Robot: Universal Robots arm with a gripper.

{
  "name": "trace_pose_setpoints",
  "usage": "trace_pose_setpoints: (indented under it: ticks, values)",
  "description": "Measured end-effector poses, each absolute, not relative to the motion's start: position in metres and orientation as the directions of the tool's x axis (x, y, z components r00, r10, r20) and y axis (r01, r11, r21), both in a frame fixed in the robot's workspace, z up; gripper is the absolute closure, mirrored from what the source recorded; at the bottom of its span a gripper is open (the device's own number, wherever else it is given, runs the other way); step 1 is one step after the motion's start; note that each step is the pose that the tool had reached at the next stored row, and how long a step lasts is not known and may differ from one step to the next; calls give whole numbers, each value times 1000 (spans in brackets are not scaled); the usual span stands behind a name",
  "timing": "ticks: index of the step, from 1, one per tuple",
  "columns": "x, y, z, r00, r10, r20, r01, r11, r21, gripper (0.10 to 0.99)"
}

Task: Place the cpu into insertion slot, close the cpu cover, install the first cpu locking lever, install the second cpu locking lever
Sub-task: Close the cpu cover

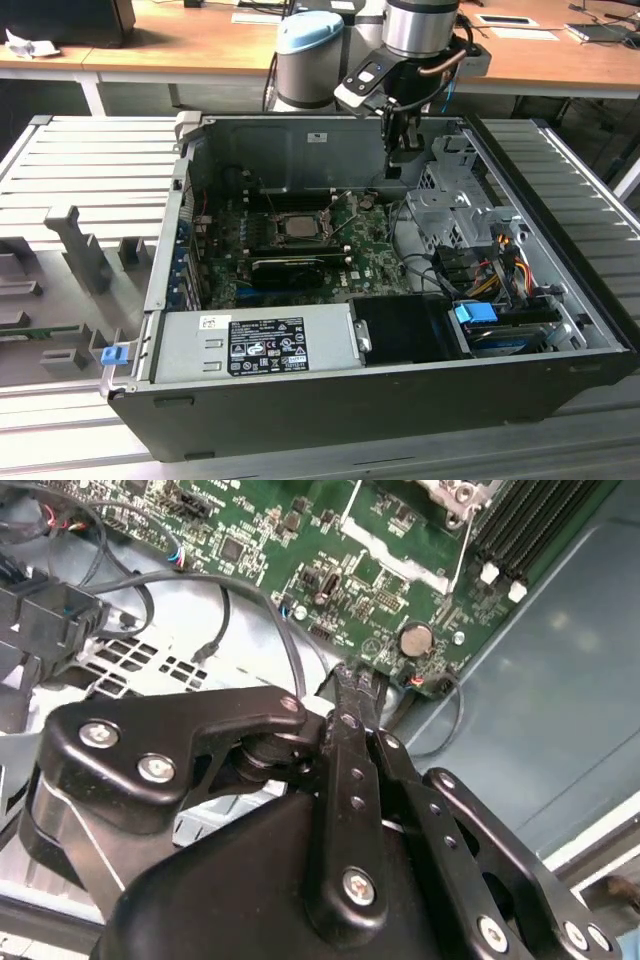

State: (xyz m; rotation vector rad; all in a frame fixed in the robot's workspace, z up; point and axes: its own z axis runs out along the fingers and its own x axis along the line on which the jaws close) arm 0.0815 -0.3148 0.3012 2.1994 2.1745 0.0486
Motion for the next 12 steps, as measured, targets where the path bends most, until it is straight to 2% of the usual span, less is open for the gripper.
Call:
trace_pose_setpoints:
  ticks: [12]
  values:
    - [71,-317,262,-7,1000,-11,998,8,56,980]
